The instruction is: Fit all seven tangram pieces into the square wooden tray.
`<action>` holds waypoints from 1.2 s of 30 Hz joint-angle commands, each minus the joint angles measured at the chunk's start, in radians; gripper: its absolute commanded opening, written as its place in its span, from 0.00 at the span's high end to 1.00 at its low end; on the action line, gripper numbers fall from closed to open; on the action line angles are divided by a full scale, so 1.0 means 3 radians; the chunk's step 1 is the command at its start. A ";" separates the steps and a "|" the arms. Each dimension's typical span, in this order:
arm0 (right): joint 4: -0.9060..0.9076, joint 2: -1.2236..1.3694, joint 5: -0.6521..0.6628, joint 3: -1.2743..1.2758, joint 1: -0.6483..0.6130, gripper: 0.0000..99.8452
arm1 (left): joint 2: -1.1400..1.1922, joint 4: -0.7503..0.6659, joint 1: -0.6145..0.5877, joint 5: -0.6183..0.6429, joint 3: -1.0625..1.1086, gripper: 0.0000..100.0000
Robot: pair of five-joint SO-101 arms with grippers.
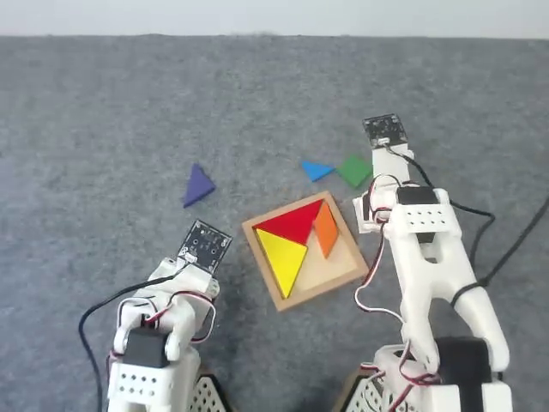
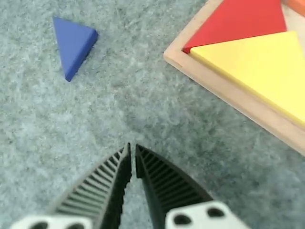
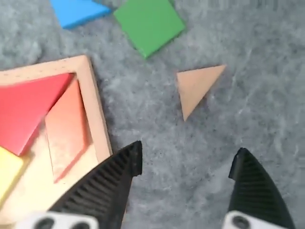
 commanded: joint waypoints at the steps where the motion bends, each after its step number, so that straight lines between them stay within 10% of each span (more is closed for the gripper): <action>1: 0.0023 -0.0207 0.0189 -0.0082 0.0217 0.70 | -0.0056 -0.0005 0.0005 -0.0051 -0.0033 0.98; 36: 0.0637 0.2294 -0.0588 -0.2475 0.0028 0.70 | -0.0056 -0.0005 0.0000 -0.0051 -0.0033 0.98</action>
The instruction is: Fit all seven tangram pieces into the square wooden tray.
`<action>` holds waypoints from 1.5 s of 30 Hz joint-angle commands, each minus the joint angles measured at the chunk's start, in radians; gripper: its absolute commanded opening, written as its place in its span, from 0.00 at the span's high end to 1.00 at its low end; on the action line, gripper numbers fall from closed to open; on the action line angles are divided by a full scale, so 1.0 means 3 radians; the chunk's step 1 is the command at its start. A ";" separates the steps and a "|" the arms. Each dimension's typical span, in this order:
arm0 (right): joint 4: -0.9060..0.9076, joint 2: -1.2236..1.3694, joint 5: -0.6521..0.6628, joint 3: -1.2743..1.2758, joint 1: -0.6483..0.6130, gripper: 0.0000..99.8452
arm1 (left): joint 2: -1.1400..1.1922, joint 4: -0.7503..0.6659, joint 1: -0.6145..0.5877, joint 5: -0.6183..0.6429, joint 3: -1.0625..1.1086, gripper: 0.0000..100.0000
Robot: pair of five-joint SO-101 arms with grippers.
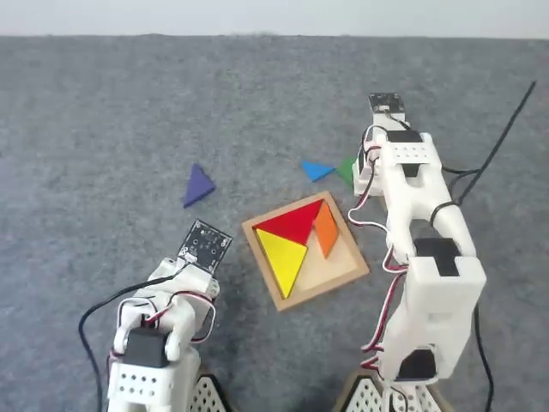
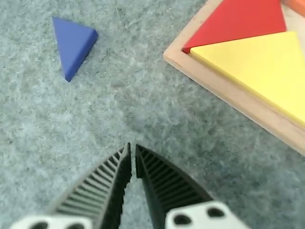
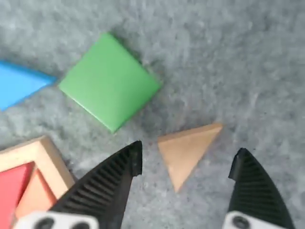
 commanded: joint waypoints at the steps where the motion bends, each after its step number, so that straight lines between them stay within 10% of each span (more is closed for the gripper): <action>1: -0.0003 -0.0043 -0.0046 -0.0174 -0.0018 0.70 | -0.0056 -0.0005 0.0000 -0.0051 -0.0033 0.98; 45: -0.0130 0.0125 -0.0072 -0.0184 -0.0038 0.89 | -0.0056 -0.0005 0.0000 -0.0051 -0.0033 0.98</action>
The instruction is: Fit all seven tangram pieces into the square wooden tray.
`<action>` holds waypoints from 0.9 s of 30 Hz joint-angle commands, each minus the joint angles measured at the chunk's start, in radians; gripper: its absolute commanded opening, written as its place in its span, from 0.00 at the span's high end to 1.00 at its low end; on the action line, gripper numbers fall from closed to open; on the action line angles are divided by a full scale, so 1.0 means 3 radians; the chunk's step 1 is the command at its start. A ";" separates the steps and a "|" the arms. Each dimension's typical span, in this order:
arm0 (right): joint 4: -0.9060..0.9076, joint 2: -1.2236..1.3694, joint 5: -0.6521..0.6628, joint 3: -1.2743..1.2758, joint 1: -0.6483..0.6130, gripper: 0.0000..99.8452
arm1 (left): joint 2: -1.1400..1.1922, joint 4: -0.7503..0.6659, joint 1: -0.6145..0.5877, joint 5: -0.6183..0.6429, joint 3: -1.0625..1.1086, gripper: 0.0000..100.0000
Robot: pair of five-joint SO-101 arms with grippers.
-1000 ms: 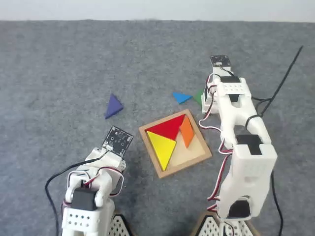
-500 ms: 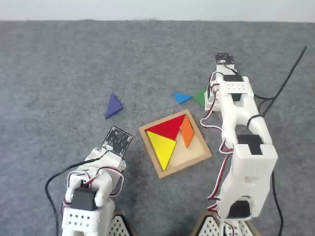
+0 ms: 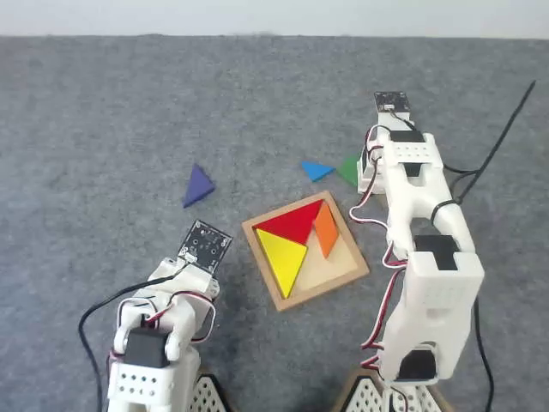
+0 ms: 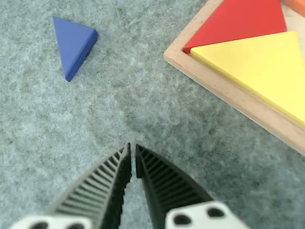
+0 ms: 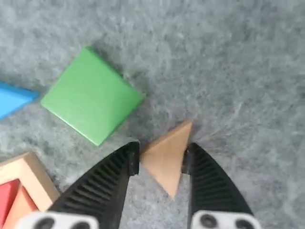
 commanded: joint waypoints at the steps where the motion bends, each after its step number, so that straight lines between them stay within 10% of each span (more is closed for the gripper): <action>1: -0.0018 -0.0054 -0.0036 -0.0097 -0.0059 0.89 | -0.0056 -0.0005 0.0000 -0.0051 -0.0033 0.98; 27: -0.0079 -0.1874 0.0107 0.1355 -0.0831 0.89 | -0.0056 -0.0005 0.0000 -0.0051 -0.0033 0.98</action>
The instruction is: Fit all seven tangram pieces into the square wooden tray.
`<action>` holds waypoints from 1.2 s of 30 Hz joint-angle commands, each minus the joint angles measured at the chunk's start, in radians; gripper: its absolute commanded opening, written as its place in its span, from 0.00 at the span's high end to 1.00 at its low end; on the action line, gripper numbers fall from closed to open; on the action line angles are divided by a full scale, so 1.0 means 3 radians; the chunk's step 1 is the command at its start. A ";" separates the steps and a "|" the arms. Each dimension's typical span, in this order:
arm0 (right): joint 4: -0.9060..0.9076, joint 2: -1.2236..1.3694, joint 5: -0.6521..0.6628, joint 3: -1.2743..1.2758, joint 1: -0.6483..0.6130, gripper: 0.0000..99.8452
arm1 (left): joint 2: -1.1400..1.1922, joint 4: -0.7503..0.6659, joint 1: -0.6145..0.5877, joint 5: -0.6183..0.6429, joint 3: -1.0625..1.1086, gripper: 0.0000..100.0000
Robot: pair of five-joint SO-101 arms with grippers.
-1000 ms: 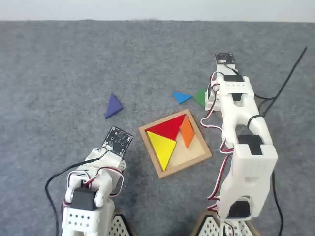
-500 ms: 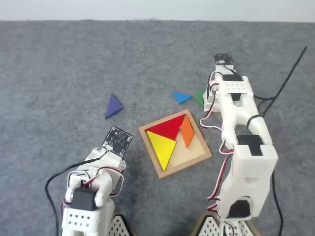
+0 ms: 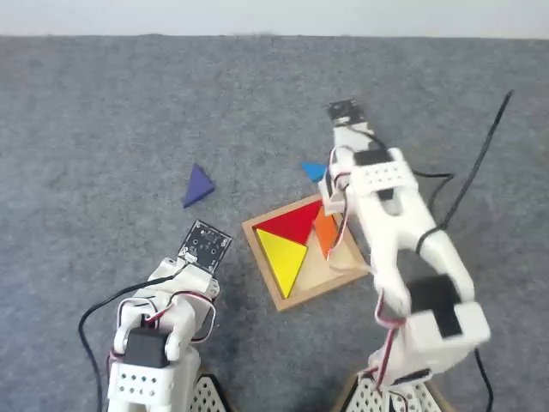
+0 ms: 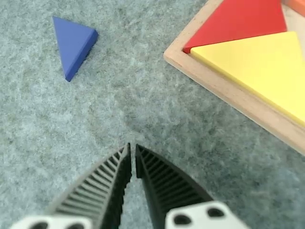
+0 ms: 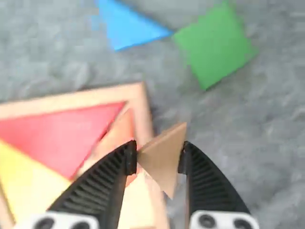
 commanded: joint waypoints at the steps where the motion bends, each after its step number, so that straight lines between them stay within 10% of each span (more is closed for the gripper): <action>1: -0.0059 -0.0540 0.0056 0.0174 -0.0130 0.89 | -0.0056 -0.0005 0.0000 -0.0051 -0.0033 0.98; 36: -0.0115 -0.0412 -0.0568 0.0563 -0.0898 0.89 | -0.0056 -0.0005 0.0000 -0.0051 -0.0033 0.98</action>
